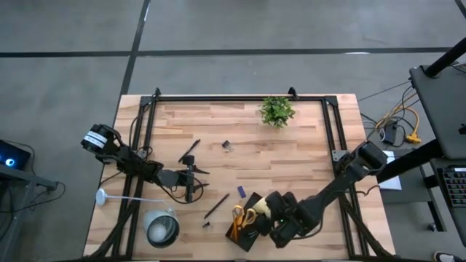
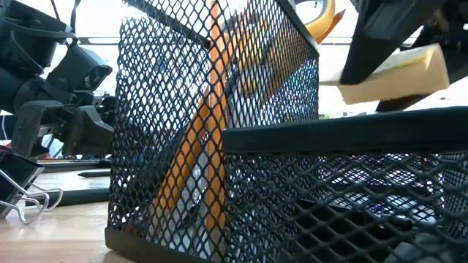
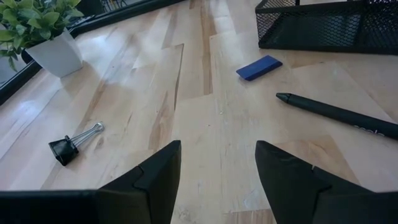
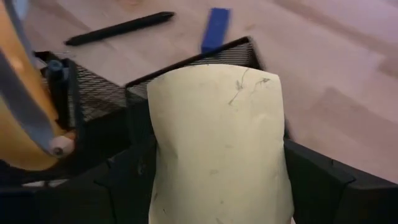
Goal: Pick and place office supplies into organizer
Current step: Put the sticky note into the desk organizer
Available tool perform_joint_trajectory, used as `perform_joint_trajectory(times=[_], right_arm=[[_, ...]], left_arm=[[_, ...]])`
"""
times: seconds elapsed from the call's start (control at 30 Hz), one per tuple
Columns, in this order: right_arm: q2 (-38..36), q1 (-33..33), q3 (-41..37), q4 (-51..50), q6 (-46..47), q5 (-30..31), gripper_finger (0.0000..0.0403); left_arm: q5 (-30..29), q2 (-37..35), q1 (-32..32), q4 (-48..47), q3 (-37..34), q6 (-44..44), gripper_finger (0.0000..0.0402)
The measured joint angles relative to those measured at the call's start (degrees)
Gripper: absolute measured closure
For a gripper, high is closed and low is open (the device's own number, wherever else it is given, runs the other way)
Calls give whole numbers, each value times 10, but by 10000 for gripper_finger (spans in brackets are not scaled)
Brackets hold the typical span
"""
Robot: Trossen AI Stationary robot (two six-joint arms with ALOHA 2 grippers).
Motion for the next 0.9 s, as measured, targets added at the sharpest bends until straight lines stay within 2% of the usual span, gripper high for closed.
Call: perform_joint_trajectory(times=[0.13,0.23,0.47,0.6,0.9], right_arm=[[0,-1,-33,63,-13,3,115],[0,-9,-41,96,-56,5,115],[0,-30,-63,116,-83,0,115],[0,-35,-88,174,-98,-31,111],[-3,-38,-92,186,-135,-40,32]], left_arm=[[0,0,0,0,0,0,210],[0,0,0,0,0,0,210],[0,0,0,0,0,0,210],[0,0,0,0,0,0,210],[0,0,0,0,0,0,210]])
